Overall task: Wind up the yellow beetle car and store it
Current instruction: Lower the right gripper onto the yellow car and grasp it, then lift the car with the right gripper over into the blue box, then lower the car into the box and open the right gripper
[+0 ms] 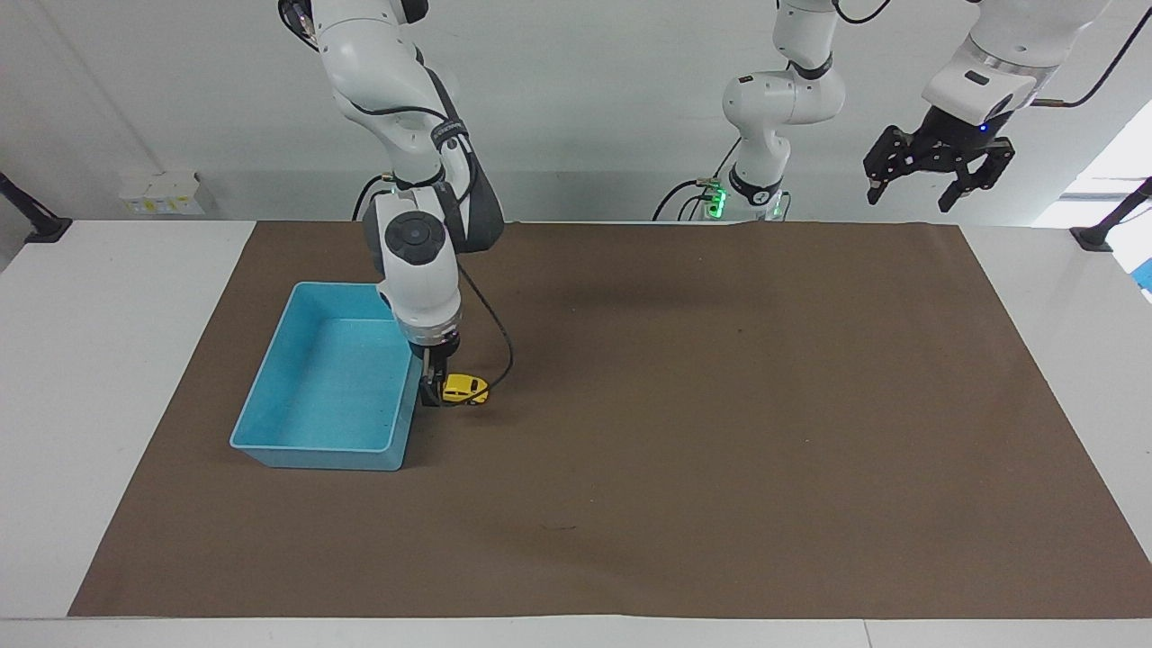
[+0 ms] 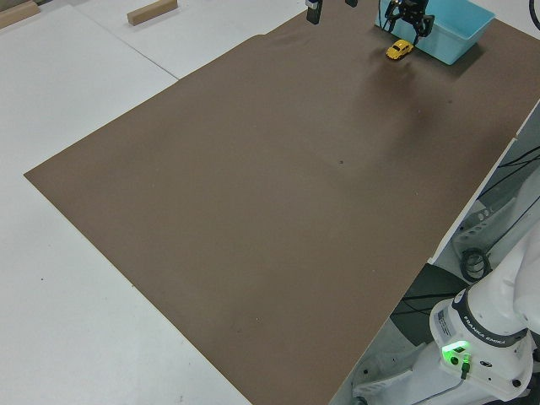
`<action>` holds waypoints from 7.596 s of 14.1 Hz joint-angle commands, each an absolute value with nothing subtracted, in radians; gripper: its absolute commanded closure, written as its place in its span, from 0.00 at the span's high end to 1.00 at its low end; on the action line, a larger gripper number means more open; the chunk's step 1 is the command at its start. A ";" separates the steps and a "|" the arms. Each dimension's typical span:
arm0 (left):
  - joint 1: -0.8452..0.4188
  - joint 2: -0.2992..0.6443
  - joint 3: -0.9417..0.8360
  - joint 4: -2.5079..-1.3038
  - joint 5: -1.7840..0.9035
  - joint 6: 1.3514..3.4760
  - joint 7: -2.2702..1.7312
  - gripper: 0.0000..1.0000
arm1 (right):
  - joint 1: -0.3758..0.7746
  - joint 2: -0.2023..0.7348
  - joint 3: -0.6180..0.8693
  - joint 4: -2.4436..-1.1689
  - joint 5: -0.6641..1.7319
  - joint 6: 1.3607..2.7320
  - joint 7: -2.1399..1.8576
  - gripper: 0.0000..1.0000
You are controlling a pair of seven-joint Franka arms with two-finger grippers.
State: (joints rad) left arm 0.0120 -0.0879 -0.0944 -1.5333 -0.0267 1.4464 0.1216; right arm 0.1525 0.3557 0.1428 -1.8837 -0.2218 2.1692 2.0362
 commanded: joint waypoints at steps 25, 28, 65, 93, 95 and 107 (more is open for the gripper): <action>-0.014 -0.092 -0.067 -1.536 -0.034 1.442 0.130 1.00 | 0.219 0.183 0.167 -1.810 -0.144 1.947 1.798 0.00; -0.014 -0.092 -0.067 -1.536 -0.034 1.442 0.130 1.00 | 0.219 0.140 0.167 -1.802 -0.135 1.905 1.659 0.00; -0.014 -0.092 -0.067 -1.536 -0.034 1.442 0.130 1.00 | -0.215 -0.032 0.153 -2.247 -0.055 2.420 0.029 0.00; -0.014 -0.092 -0.067 -1.536 -0.034 1.442 0.130 1.00 | -0.164 0.087 0.156 -2.209 -0.055 2.387 -0.038 1.00; -0.014 -0.092 -0.067 -1.536 -0.034 1.442 0.130 1.00 | -0.173 0.087 0.156 -2.139 -0.055 2.301 -0.037 1.00; -0.014 -0.094 -0.067 -1.536 -0.034 1.442 0.130 1.00 | -0.229 0.025 0.153 -1.801 -0.051 1.842 0.069 1.00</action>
